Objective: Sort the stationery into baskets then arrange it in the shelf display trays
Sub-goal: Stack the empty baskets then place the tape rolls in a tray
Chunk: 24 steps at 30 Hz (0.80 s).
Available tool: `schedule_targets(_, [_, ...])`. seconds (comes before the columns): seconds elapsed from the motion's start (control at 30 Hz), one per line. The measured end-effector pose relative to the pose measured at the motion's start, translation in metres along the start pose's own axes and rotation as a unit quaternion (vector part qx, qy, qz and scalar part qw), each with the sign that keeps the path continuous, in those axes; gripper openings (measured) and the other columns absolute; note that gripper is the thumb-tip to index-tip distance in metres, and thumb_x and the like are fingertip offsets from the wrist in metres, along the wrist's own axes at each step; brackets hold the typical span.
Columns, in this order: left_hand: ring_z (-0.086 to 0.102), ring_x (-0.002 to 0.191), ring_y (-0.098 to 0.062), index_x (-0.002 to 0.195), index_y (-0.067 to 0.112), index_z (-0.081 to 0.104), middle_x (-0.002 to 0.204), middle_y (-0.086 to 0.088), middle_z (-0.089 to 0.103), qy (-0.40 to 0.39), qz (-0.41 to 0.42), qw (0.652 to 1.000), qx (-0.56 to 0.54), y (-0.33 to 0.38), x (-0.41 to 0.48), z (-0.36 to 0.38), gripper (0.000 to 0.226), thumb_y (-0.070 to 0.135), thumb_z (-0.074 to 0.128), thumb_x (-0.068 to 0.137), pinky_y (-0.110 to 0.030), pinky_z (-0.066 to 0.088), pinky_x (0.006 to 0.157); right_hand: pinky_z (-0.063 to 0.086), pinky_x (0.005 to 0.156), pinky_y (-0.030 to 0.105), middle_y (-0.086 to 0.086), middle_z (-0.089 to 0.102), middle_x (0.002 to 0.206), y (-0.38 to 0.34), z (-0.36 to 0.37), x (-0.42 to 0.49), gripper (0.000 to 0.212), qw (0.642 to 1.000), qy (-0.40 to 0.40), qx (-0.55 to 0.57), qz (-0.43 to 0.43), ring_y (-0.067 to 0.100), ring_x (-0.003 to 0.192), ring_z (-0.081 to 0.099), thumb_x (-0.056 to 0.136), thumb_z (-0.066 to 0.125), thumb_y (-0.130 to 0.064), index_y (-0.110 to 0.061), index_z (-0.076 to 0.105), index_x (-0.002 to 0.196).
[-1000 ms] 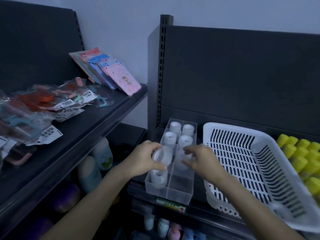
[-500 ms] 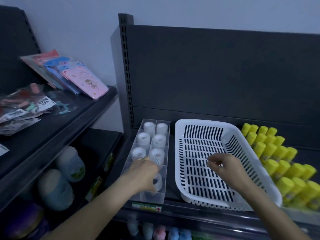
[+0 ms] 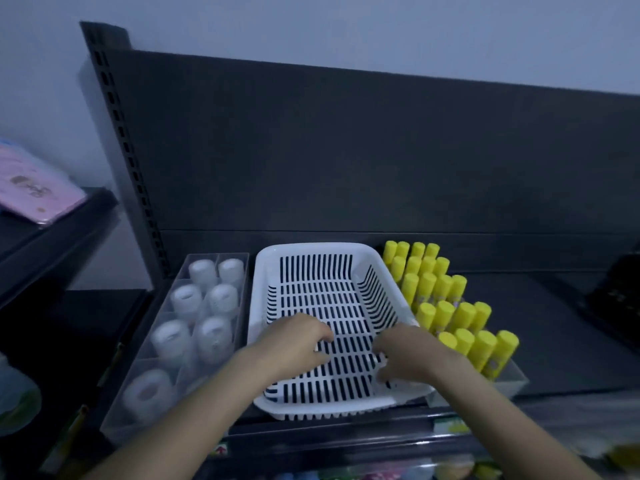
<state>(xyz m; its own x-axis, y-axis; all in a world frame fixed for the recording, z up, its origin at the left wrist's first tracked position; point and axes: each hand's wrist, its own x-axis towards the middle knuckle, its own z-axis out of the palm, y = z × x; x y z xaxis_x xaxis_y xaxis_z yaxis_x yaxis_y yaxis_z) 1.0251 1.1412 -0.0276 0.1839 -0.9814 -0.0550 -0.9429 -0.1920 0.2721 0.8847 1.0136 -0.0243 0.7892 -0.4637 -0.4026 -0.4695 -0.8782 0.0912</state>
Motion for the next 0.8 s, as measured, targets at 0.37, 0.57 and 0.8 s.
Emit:
schedule_targets(0.37, [0.049,0.118,-0.016,0.127,0.019,0.055,0.126,0.0,0.057,0.061,-0.038,0.997,0.034,-0.024,-0.017,0.004,0.033,0.026,0.046,0.096,-0.031,0.041,0.098,0.048,0.075,0.029,0.001,0.058,0.109,-0.024,0.001,0.026,0.046,0.983,0.012,0.183,0.008,0.017,0.092,0.055,0.079,0.07,-0.029,-0.016,0.05,0.119])
schedule_targets(0.57, [0.052,0.109,-0.02,0.11,0.016,0.062,0.111,-0.002,0.061,0.175,-0.156,0.971,0.039,-0.076,-0.081,-0.012,0.026,0.028,0.047,0.093,-0.033,0.044,0.087,0.04,0.057,0.008,-0.005,0.059,0.101,-0.082,-0.029,0.023,0.042,0.919,0.164,0.34,-0.111,0.004,0.079,0.054,0.081,0.067,-0.028,-0.021,0.052,0.12])
schedule_targets(0.8, [0.051,0.095,0.001,0.122,0.011,0.058,0.104,0.006,0.057,0.15,-0.262,0.942,-0.147,-0.127,-0.159,-0.003,0.069,0.059,0.05,0.074,-0.007,0.035,0.078,0.038,0.09,0.017,0.0,0.05,0.131,-0.159,-0.039,0.037,0.062,0.919,0.153,0.285,-0.223,0.014,0.114,0.051,0.079,0.069,-0.03,-0.018,0.045,0.134])
